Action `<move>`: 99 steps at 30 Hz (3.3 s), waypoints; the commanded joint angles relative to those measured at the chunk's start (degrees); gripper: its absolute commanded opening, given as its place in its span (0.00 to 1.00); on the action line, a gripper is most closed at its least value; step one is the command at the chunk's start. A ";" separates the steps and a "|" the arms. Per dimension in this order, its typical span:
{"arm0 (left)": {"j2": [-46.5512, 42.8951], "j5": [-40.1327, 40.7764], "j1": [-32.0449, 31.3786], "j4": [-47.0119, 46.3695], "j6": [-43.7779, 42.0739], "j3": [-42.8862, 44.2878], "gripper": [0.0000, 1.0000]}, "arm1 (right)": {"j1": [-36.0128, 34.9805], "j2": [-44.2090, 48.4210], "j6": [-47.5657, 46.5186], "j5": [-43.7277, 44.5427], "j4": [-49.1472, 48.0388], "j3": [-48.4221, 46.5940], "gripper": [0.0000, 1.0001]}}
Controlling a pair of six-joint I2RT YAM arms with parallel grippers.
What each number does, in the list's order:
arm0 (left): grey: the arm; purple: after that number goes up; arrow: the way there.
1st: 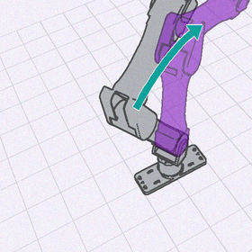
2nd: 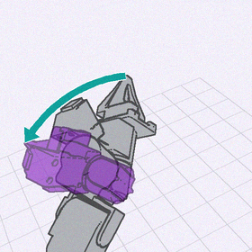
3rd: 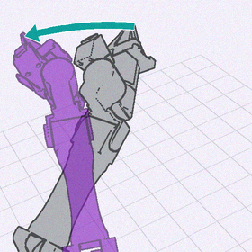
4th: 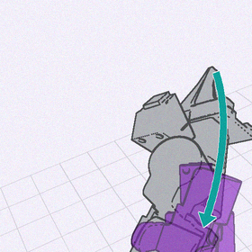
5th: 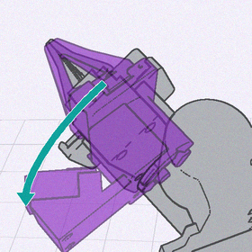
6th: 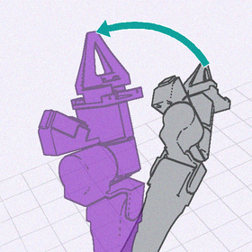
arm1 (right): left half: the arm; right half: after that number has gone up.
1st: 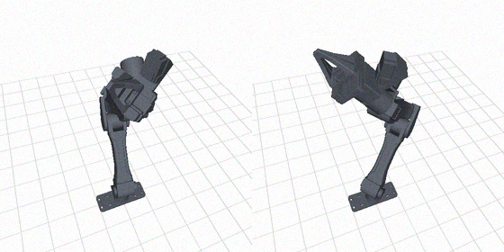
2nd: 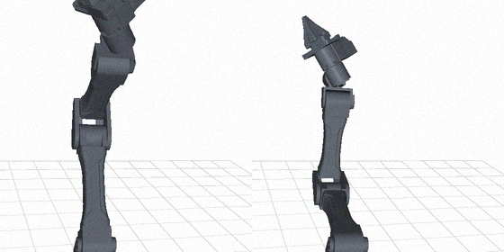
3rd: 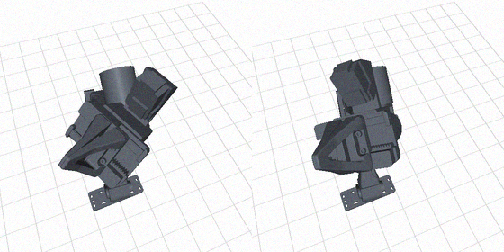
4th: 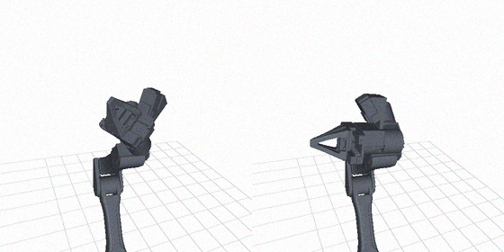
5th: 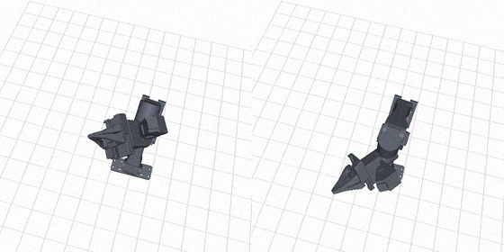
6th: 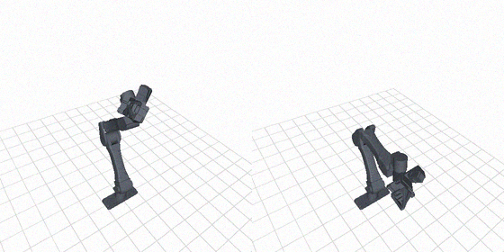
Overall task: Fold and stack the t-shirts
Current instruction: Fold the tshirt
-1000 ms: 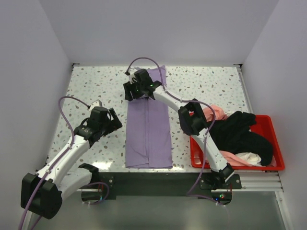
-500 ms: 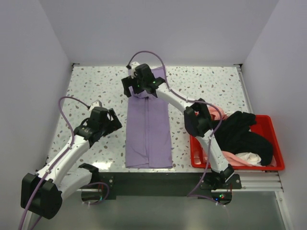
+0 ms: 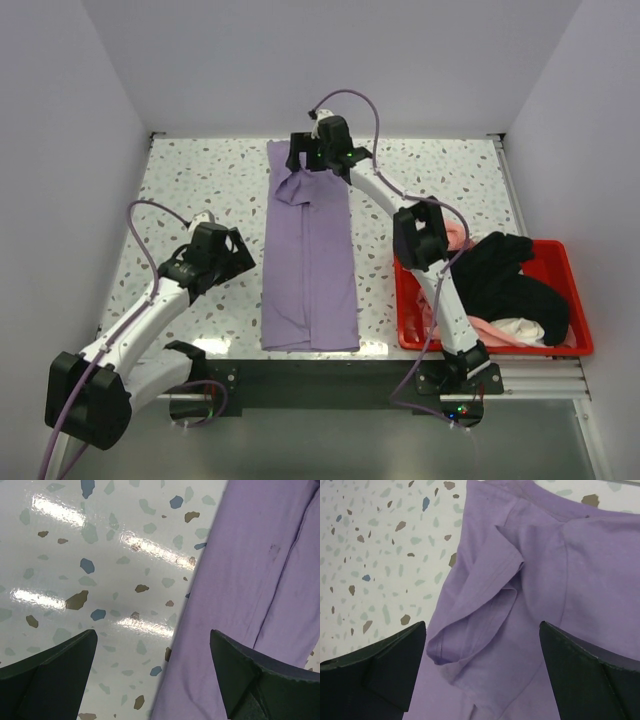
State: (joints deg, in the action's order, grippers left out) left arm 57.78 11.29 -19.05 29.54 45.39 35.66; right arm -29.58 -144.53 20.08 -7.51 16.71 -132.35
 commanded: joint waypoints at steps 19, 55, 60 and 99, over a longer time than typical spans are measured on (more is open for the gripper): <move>0.76 0.31 0.06 -2.47 -0.74 1.61 1.00 | -1.88 -11.39 8.14 -2.15 -14.33 -8.09 0.99; 6.54 -1.53 0.06 -10.45 -0.47 7.75 1.00 | -6.81 16.33 5.39 10.46 0.68 4.45 0.99; 17.43 -8.11 -0.64 -19.24 -5.12 17.85 1.00 | -0.92 33.59 8.49 15.06 3.42 29.28 0.99; 79.15 -6.63 -2.57 -6.25 -34.84 78.16 0.45 | 1.02 60.95 1.81 18.58 9.75 66.79 0.99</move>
State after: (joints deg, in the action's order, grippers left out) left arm 137.58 4.21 -21.19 23.62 12.32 114.45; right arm -28.80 -83.57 22.41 11.84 27.14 -65.95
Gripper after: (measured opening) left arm 0.448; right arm 0.987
